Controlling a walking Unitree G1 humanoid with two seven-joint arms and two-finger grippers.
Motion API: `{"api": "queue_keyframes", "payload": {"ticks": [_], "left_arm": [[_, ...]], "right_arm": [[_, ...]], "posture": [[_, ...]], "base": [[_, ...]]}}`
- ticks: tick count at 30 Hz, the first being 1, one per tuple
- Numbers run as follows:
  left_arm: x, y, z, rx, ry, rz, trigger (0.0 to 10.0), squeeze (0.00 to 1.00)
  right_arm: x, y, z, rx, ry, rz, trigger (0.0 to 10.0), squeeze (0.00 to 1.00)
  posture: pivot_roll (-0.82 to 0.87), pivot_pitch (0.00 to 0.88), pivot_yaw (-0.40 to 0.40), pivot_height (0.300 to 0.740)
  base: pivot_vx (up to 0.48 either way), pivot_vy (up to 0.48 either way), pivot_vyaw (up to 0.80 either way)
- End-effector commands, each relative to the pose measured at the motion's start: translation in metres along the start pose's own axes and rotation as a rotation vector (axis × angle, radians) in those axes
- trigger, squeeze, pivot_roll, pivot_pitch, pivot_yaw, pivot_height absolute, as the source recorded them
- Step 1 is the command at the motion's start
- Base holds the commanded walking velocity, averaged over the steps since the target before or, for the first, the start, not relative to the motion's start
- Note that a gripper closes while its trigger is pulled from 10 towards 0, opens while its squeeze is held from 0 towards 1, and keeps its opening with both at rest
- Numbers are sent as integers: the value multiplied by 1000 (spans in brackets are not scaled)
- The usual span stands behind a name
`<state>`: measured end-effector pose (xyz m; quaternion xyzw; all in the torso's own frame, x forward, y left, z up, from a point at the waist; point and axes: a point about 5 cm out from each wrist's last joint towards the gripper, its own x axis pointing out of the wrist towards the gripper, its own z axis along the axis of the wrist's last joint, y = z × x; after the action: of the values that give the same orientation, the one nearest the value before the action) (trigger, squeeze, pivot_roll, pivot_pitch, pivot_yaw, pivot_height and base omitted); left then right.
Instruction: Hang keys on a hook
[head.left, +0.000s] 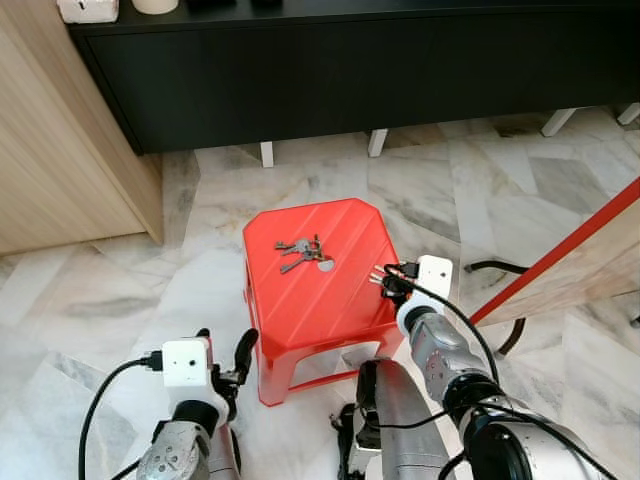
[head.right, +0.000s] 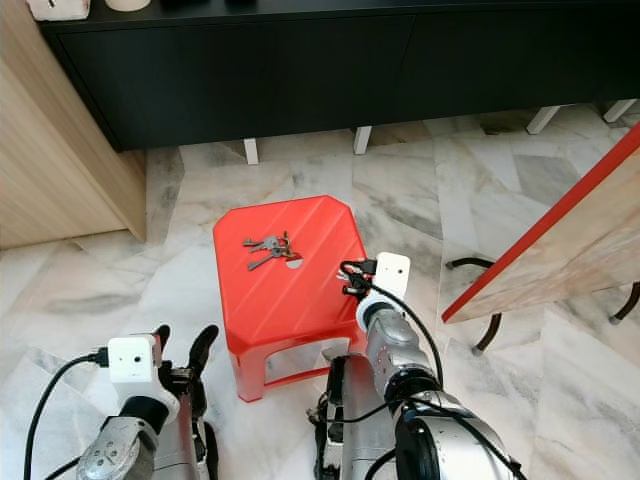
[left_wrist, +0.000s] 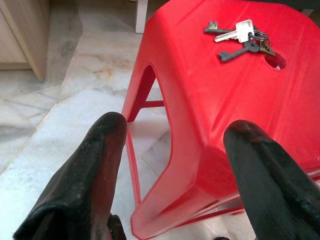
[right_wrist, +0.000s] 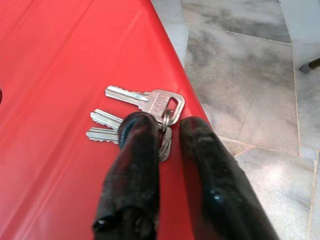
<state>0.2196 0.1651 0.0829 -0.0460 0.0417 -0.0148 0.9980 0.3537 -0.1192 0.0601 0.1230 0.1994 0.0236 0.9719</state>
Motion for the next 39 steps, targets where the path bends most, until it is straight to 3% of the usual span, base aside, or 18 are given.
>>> {"api": "queue_keyframes", "payload": {"ticks": [1,11,16,23,31,34,35,36,37,39], "left_arm": [[-3,-1,-7,14,42,2,10000,0],[-2,-1,-8,15,41,4,10000,0],[0,-1,-8,21,41,6,10000,0],[8,0,-6,30,29,0,10000,0],[20,0,-8,32,22,-6,10000,0],[27,2,-7,36,11,-3,10000,0],[30,3,-7,39,6,1,10000,0],[30,3,-7,39,6,1,10000,0],[33,4,-8,39,6,3,10000,0],[36,5,-9,39,6,4,10000,0]], "right_arm": [[-3,-3,-14,9,57,-11,0,0],[-3,-3,-17,-7,60,0,0,0],[-3,0,-11,-19,10,20,0,0],[-3,13,16,-3,-175,119,0,0],[-10,16,20,-41,-266,170,0,0],[-18,16,21,-95,-311,192,0,0],[-24,14,21,-107,-327,189,3922,0],[-24,14,21,-107,-327,189,3922,0],[-29,11,21,-129,-339,178,10000,0],[-34,8,22,-147,-357,172,10000,0]], "posture": [[73,331,-117,564],[73,325,-118,564],[74,322,-117,564],[56,297,-116,564],[39,250,-114,564],[37,220,-114,564],[33,200,-115,564],[33,200,-115,564],[26,177,-116,564],[23,167,-115,564]], "base": [[0,0,0],[0,0,0],[0,0,0],[0,0,0],[0,0,0],[0,0,0],[0,0,0],[0,0,0],[0,0,0],[0,0,0]]}}
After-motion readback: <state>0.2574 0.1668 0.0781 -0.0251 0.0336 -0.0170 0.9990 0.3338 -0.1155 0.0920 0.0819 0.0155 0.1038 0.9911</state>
